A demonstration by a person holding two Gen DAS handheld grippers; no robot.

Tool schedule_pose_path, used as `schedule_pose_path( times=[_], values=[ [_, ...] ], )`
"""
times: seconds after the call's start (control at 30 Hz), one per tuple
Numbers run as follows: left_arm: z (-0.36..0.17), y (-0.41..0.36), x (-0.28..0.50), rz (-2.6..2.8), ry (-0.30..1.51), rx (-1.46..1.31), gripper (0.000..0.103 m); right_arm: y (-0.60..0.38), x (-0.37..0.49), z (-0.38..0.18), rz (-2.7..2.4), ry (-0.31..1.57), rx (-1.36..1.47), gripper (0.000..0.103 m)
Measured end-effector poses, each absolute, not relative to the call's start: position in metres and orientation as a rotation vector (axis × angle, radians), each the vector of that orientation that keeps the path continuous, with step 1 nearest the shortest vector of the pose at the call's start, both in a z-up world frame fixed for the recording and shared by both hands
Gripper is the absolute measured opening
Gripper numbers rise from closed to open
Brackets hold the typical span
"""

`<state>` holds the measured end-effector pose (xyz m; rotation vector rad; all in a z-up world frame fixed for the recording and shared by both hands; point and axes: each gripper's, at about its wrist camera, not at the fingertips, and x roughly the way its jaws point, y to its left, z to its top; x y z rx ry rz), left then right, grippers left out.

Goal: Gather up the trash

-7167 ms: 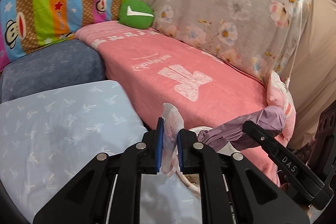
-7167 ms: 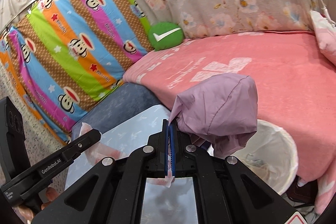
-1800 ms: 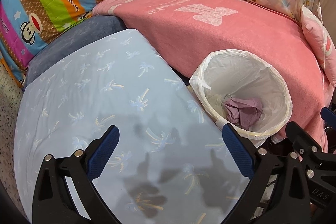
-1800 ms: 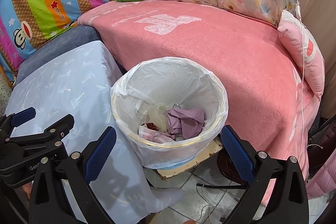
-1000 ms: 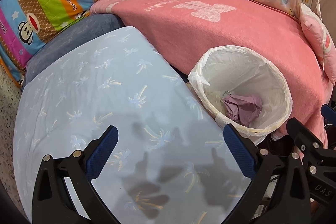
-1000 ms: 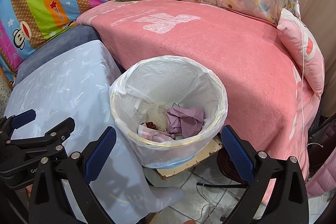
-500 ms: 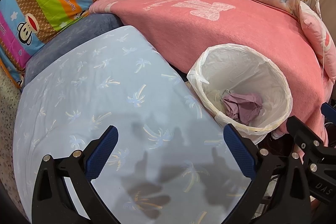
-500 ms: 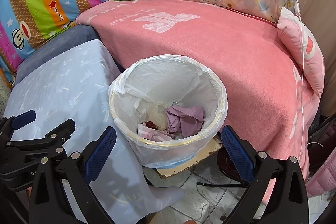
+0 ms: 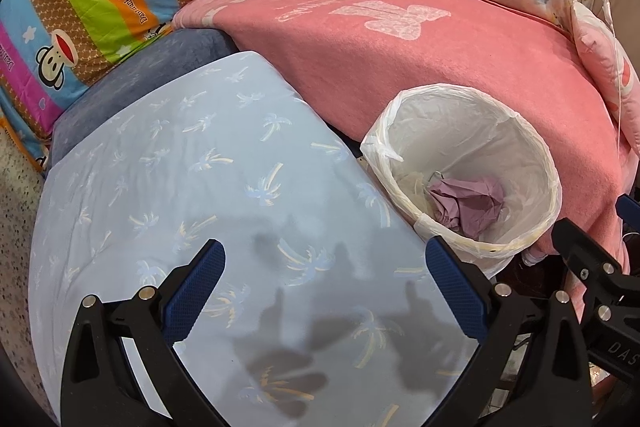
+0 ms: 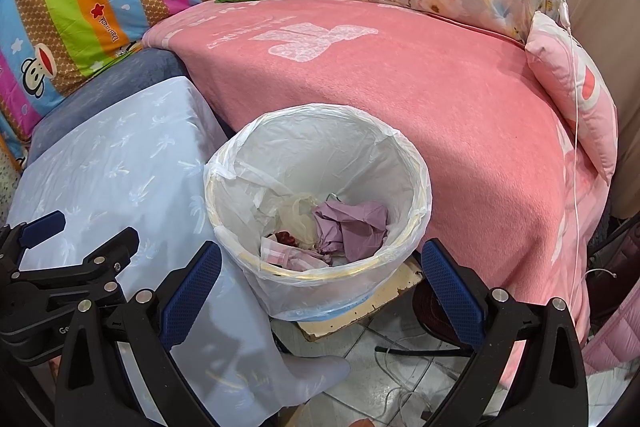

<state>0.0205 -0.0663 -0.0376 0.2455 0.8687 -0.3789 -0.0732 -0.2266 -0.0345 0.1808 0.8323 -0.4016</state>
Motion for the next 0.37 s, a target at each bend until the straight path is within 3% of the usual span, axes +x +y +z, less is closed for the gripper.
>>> schedule_pose_path(
  times=[0.37],
  values=[
    [-0.0378,-0.0658,0.0223,-0.379,0.882,0.244,0.096,-0.2264,-0.0724,-0.0335,-0.405,0.834,0.182,0.098]
  ],
)
